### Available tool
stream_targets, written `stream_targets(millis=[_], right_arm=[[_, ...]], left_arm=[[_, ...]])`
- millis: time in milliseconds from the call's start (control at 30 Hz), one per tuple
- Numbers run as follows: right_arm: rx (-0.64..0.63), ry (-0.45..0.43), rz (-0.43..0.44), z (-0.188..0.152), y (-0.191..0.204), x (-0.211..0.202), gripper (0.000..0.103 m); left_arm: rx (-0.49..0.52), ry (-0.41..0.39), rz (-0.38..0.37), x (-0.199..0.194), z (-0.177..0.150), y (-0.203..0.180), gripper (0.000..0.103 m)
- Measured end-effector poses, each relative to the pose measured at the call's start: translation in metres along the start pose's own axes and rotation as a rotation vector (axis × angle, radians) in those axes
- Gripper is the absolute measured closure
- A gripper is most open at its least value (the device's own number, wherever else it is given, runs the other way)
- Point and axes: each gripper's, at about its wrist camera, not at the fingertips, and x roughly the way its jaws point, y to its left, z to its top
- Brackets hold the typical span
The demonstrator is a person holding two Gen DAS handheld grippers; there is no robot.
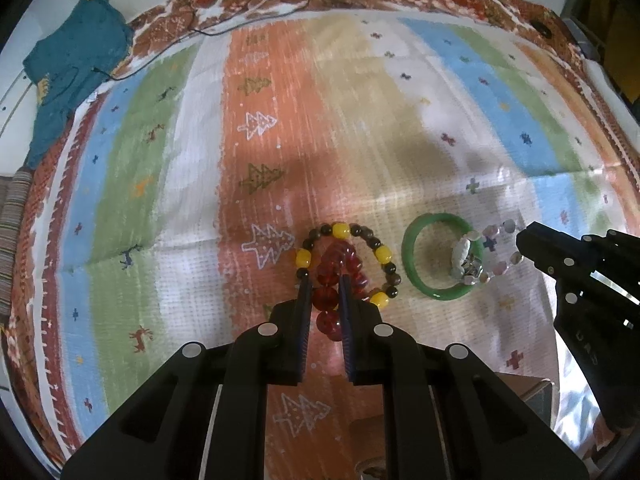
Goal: Organize jewelry
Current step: 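Lift the red bracelet with left gripper while right lifts white bracelet out of bangle, then lower the red bracelet into the tin and open left gripper while right holds white bracelet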
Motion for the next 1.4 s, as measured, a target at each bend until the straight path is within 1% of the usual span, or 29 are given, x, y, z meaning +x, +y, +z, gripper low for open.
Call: stream_targets(millis=[300,500,700,1033,1167,1400], right_arm=[[0.0,-0.05,0.001,-0.001,0.002,-0.022,0.095],[-0.005,-0.065,-0.014,-0.004,0.001,-0.03,0.095],[0.02,-0.102,-0.005,-0.005,-0.003,-0.042,0.095],[0.019,-0.136,0.006,-0.015,-0.002,-0.062,0.095],[0.011,-0.148,0.005,-0.02,0.001,-0.07,0.095],[0.0,-0.161,0.005,-0.03,0.005,-0.08,0.095]], left_arm=[[-0.026,-0.034,-0.011,-0.016,-0.005,0.005,0.09],[-0.027,-0.052,-0.019,-0.029,-0.008,0.005,0.09],[-0.039,-0.072,-0.041,-0.043,-0.013,0.003,0.09],[-0.018,-0.129,-0.046,-0.07,-0.022,-0.009,0.09],[0.006,-0.149,-0.031,-0.078,-0.028,-0.014,0.09],[0.016,-0.177,-0.058,-0.095,-0.037,-0.022,0.09]])
